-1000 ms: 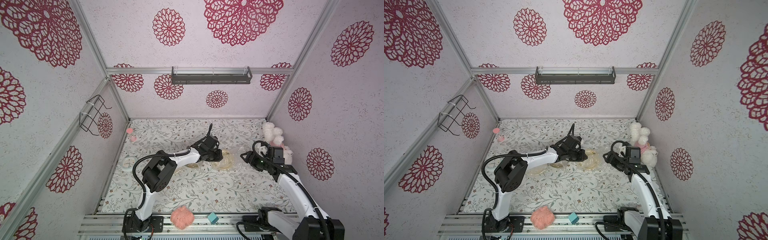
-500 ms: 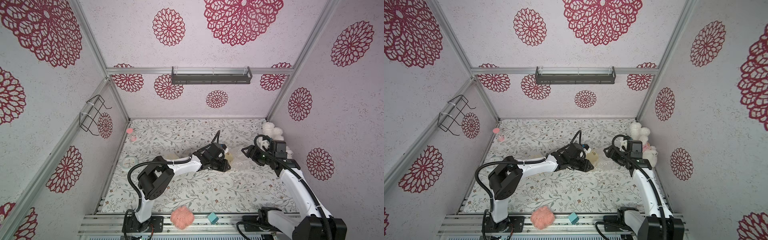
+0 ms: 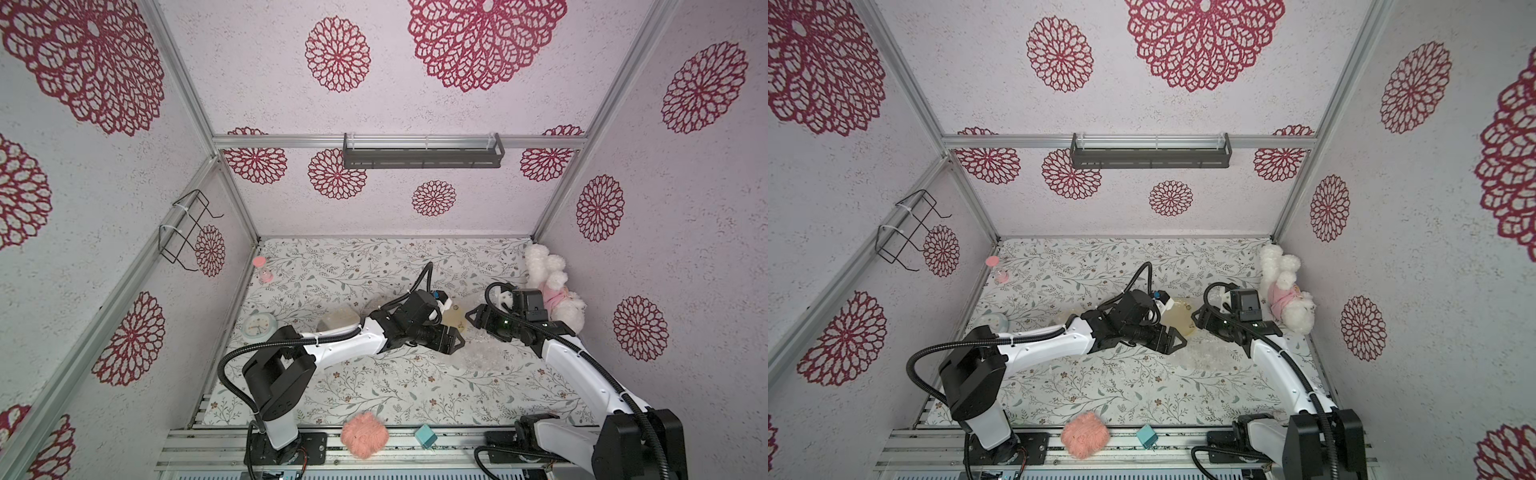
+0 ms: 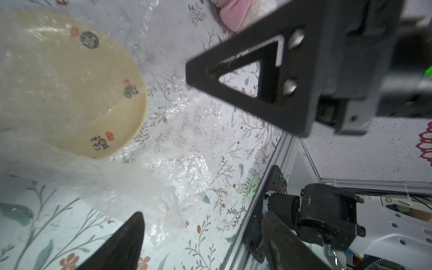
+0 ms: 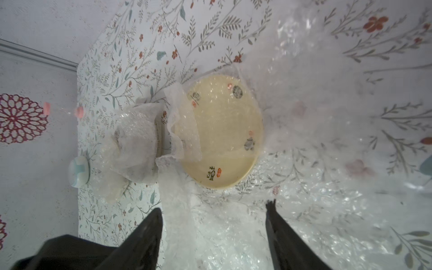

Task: Unpack dinner plates from bubble wrap
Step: Unwrap the bubble wrap at the center of the board.

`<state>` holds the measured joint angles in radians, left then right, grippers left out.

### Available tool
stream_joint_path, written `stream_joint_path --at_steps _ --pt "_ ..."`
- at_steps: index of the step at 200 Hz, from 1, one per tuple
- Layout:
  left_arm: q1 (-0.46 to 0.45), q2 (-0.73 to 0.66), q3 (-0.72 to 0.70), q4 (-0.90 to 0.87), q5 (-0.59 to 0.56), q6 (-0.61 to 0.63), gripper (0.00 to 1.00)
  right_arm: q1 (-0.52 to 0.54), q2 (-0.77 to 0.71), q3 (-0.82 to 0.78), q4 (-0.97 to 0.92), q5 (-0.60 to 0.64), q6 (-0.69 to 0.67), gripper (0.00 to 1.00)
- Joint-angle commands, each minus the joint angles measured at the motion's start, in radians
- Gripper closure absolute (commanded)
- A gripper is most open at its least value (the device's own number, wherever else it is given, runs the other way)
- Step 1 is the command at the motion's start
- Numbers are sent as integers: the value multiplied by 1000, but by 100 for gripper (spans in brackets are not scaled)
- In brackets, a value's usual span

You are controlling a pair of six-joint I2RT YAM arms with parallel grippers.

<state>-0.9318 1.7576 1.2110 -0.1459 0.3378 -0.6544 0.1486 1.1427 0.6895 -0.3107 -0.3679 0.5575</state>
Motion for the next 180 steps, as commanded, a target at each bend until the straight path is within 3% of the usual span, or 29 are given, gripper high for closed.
stream_joint_path --at_steps 1,71,180 --pt "49 -7 8 -17 -71 -1 18 15 -15 -45 56 40 32 30" --pt "126 82 70 -7 -61 -19 18 20 53 -143 157 60 22 30" --pt "98 183 213 -201 -161 51 18 14 171 -172 259 97 5 31"
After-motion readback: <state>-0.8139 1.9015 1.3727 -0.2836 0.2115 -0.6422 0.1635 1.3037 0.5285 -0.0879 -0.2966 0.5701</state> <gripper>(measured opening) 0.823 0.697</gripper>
